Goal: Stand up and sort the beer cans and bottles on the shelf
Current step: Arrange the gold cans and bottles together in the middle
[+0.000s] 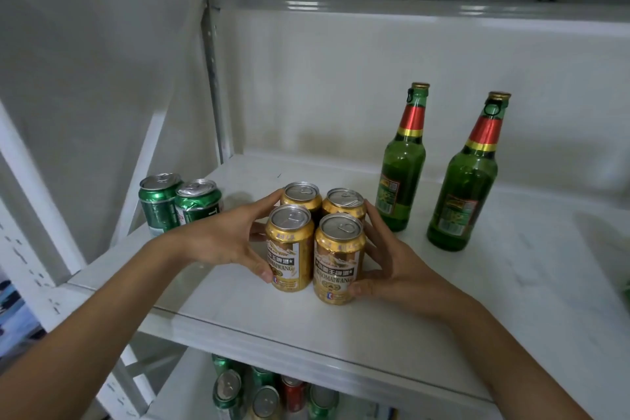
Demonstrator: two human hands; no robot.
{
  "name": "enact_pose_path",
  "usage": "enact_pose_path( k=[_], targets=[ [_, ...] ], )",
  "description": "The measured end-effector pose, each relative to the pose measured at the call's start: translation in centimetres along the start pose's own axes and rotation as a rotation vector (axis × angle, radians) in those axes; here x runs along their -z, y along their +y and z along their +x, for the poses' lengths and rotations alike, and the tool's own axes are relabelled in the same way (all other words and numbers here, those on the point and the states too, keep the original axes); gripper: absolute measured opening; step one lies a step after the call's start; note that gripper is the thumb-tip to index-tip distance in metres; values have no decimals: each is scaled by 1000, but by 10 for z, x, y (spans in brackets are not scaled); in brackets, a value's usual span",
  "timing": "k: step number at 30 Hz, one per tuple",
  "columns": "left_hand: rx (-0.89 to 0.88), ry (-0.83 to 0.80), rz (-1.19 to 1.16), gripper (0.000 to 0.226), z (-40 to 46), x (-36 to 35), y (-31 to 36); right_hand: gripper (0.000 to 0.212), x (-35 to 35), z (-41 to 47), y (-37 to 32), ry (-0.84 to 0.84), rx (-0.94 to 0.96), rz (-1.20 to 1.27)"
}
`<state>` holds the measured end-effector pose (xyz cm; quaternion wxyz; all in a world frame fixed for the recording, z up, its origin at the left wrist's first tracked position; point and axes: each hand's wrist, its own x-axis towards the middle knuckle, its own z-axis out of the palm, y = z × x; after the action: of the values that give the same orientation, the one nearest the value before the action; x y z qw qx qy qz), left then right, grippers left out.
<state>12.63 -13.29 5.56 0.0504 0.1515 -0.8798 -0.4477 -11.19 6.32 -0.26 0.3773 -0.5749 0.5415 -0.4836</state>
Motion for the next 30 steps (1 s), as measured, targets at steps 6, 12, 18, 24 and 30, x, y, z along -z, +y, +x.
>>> enact_pose_path(
  k=[6,12,18,24,30],
  targets=[
    [14,157,67,128,-48,2,2,137,-5,-9,6,61,17,28],
    [-302,922,174,46,-95,24,-11,129,-6,-3,6,82,41,-47],
    [-47,711,687,96,-79,61,-52,130,-7,-2,7,104,20,-49],
    [-61,645,771,88,-70,70,-68,127,-9,-3,1,97,20,-27],
    [-99,609,779,90,-63,77,-78,132,-11,-4,1,114,-12,-33]
  ],
)
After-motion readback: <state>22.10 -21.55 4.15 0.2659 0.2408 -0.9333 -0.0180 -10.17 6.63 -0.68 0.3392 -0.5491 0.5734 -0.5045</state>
